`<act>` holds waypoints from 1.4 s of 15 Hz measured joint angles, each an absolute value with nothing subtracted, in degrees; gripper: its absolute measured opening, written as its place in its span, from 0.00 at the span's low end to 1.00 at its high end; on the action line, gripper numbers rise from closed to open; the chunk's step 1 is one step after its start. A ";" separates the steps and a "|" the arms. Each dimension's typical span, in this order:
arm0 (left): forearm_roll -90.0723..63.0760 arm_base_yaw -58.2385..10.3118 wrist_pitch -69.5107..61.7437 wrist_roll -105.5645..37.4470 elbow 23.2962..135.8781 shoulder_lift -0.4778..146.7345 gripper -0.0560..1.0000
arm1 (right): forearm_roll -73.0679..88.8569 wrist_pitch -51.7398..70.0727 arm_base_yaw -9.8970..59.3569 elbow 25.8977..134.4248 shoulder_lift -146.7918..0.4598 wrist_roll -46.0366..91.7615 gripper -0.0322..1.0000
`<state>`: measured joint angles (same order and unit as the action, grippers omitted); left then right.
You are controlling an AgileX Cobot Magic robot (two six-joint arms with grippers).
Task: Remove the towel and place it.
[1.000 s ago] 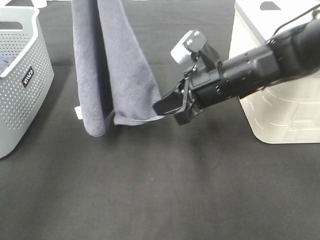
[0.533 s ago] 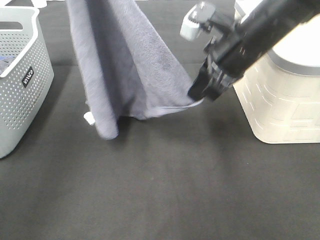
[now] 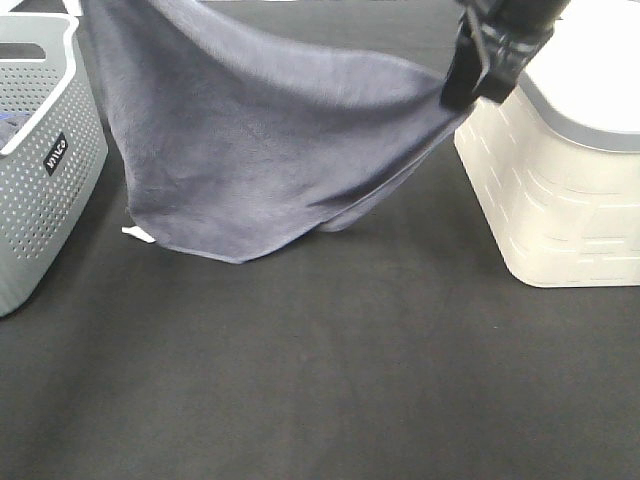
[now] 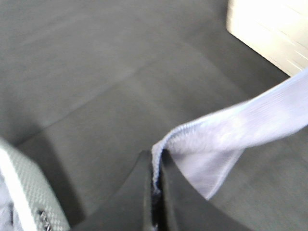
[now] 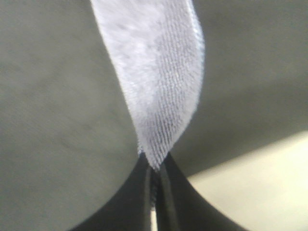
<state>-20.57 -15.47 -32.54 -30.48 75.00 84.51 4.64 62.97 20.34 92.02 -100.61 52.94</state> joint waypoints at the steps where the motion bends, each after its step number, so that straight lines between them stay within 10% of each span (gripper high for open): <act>1: -21.31 -15.13 -28.13 -29.68 70.47 82.68 0.05 | 3.72 63.20 20.34 92.99 -100.61 52.65 0.05; 11: -28.76 -15.01 -1.03 -29.34 63.60 83.08 0.05 | -2.98 51.51 20.34 100.04 -100.50 43.54 0.05; 21: -25.61 -11.12 -4.53 -33.46 98.55 110.01 0.05 | -3.72 34.03 15.93 113.10 -113.90 40.11 0.05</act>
